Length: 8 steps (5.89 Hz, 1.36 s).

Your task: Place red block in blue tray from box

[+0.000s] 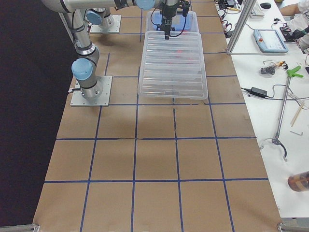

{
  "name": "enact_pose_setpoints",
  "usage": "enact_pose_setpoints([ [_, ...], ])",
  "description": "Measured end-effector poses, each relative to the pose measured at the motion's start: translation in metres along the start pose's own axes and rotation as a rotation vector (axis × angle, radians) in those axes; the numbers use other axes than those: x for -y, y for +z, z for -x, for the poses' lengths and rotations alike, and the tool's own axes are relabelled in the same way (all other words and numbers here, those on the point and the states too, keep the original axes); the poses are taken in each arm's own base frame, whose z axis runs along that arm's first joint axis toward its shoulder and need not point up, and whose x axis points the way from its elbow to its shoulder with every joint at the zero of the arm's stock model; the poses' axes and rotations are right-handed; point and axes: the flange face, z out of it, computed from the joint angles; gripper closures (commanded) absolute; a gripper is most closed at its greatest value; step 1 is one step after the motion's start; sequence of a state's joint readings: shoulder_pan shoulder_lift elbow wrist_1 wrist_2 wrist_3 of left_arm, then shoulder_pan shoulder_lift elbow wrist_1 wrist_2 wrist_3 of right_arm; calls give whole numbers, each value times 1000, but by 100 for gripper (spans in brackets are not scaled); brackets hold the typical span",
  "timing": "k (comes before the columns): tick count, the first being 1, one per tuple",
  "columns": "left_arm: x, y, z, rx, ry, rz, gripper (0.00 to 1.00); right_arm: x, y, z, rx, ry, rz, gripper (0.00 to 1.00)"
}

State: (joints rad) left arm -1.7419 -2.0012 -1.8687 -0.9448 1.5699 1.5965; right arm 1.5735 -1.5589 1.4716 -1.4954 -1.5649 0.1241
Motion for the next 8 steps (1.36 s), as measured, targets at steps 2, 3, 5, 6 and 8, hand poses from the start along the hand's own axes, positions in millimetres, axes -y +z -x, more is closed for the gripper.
enact_pose_setpoints([
  [2, 1, -3, -1, 7, 22, 3, 84, -8, -2, 25, 0, -37, -2, 0],
  [3, 3, -9, -3, 17, 28, 4, 90, -9, 0, 29, 0, -45, 0, 0],
  [5, 2, -39, -2, 63, 29, 6, 91, -7, 3, 30, 0, -53, 2, 0],
  [6, -2, -69, -2, 85, 19, 6, 92, -5, 5, 30, 0, -56, 4, 0],
  [8, -4, -145, -6, 102, 11, 3, 93, -4, 6, 29, -2, -56, 6, 0],
])
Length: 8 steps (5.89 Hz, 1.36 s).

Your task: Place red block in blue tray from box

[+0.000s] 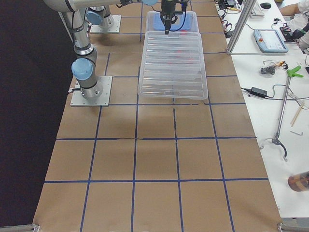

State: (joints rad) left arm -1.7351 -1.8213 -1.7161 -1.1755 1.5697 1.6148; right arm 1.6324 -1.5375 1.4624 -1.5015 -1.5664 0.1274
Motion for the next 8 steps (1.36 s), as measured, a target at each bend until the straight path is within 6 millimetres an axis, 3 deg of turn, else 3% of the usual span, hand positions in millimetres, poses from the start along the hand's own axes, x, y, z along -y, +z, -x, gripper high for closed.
enact_pose_setpoints([
  [1, -10, -37, -6, 7, -17, -1, 93, 1, -1, -1, -3, 2, -4, 0],
  [2, -40, -63, -14, 15, -67, 3, 93, 4, 0, -6, -11, 3, -8, 0],
  [3, -78, -78, -22, 23, -115, 6, 93, 11, 1, -24, -17, 2, -7, 0],
  [4, -116, -82, -27, 22, -114, 10, 93, 24, 5, -67, -19, 9, 2, 0],
  [6, -181, -58, -36, -12, -94, 0, 91, 47, 18, -197, -23, -19, 34, 0],
  [8, -196, 4, -45, -15, -108, -3, 91, 58, 50, -325, -26, -36, 66, 0],
])
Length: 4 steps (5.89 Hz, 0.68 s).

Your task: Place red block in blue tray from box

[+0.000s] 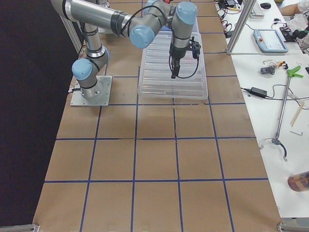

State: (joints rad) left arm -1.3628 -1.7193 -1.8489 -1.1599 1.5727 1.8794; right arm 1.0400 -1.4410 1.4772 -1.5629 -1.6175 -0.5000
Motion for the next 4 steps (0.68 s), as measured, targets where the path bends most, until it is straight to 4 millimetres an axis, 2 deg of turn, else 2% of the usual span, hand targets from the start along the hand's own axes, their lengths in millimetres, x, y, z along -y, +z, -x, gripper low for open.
enact_pose_setpoints([
  [1, -3, 33, 1, 11, -3, 4, 91, 4, 21, -49, -7, -7, -6, 0],
  [2, -5, 60, 7, 10, -6, 4, 91, 7, 47, -86, -10, -2, -10, 0],
  [3, -7, 76, 12, 6, -11, 3, 91, 8, 71, -108, -17, 8, -13, 0],
  [4, -8, 82, 14, 5, -13, 2, 90, 5, 93, -119, -24, 23, -13, 0],
])
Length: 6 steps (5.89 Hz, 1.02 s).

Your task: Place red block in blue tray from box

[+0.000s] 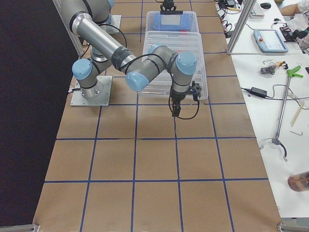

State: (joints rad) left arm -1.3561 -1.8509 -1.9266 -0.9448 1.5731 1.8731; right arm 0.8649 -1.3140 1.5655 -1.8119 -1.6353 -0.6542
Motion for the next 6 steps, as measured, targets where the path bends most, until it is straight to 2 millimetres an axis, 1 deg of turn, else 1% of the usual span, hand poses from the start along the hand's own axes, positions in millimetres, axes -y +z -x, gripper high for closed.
enact_pose_setpoints([
  [1, 0, 1, 1, 1, -1, 1, 90, -6, 14, 0, 0, 13, 4, 0],
  [2, -1, 2, 1, 0, -3, 1, 87, -13, 19, 4, 2, 27, 7, 0],
  [4, -2, 6, 1, -6, -5, -2, 87, -26, 23, 20, 16, 54, 14, 0],
  [5, -11, 8, 1, -4, -23, -4, 86, -31, 27, 30, 29, 59, 19, 0],
  [6, -26, 11, 0, -2, -54, -9, 84, -33, 26, 41, 31, 65, 17, 0],
])
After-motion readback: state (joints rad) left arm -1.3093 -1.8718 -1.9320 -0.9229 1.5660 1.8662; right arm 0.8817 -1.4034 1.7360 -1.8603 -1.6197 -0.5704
